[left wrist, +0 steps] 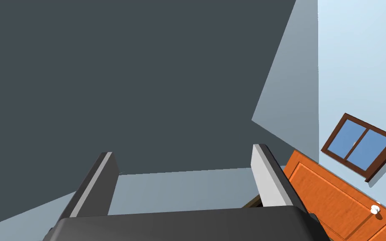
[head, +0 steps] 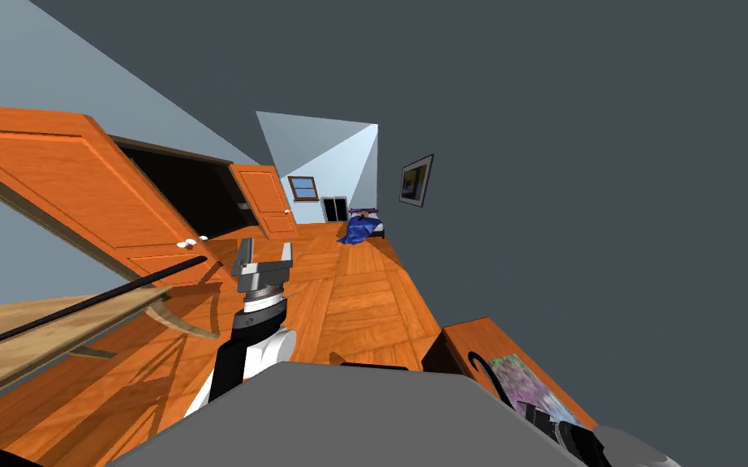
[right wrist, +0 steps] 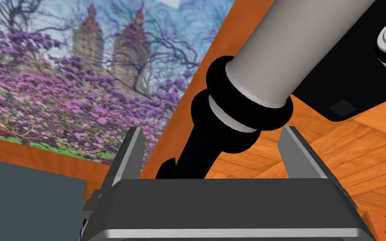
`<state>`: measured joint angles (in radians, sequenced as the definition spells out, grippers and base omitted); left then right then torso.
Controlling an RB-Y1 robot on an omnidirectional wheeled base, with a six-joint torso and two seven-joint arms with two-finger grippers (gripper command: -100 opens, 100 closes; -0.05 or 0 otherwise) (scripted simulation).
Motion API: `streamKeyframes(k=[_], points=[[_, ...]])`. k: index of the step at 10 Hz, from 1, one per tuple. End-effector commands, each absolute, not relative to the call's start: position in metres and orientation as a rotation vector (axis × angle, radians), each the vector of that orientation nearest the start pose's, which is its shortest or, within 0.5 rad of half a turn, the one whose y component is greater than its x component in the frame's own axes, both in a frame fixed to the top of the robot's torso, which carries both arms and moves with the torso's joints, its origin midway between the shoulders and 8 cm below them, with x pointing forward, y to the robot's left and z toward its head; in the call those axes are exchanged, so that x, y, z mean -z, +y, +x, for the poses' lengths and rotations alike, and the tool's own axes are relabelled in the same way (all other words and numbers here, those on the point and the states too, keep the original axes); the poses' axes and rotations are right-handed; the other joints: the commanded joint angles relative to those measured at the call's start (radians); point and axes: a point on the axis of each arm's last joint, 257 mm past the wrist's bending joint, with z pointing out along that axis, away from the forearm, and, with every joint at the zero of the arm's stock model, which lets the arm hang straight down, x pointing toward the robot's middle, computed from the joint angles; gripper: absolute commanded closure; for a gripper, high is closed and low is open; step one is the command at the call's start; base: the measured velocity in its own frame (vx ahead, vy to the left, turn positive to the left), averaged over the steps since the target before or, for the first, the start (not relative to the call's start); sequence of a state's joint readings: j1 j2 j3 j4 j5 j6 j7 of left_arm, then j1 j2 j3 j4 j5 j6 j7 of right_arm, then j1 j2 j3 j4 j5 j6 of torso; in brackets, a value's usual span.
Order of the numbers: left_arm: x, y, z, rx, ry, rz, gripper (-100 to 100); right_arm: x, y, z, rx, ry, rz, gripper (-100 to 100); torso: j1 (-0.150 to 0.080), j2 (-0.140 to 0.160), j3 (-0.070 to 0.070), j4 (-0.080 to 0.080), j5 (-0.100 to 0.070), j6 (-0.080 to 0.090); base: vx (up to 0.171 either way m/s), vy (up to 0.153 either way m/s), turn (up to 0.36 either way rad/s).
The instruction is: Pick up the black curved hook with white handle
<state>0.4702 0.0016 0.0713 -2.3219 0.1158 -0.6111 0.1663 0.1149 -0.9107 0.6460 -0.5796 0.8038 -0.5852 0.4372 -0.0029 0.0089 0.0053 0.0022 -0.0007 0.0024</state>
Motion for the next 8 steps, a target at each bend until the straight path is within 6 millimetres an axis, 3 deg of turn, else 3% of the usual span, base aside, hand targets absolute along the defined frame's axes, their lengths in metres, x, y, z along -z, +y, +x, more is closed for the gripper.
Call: streamKeyframes(k=[1, 6, 8], points=[[-0.072, 0.307, 0.308, 1.508, 0.371, -0.612, 0, 0.558, -0.550, 0.130, 0.018, 2.732, -0.787, -100, 0.000, 0.000, 0.000, 0.000, 0.000, 0.000, -0.107, -0.013, 0.246], [-0.072, 0.307, 0.308, 1.508, 0.372, -0.612, 0, 0.569, -0.555, 0.115, 0.063, 2.796, -0.521, -100, -0.003, 0.003, 0.001, 0.001, -0.001, -0.001, -0.182, -0.041, 0.403], [-0.072, 0.307, 0.308, 1.508, 0.372, -0.612, 0, 0.571, -0.557, 0.111, 0.071, 2.808, -0.456, -100, -0.001, 0.000, 0.000, 0.000, 0.000, 0.000, -0.101, 0.005, 0.163]])
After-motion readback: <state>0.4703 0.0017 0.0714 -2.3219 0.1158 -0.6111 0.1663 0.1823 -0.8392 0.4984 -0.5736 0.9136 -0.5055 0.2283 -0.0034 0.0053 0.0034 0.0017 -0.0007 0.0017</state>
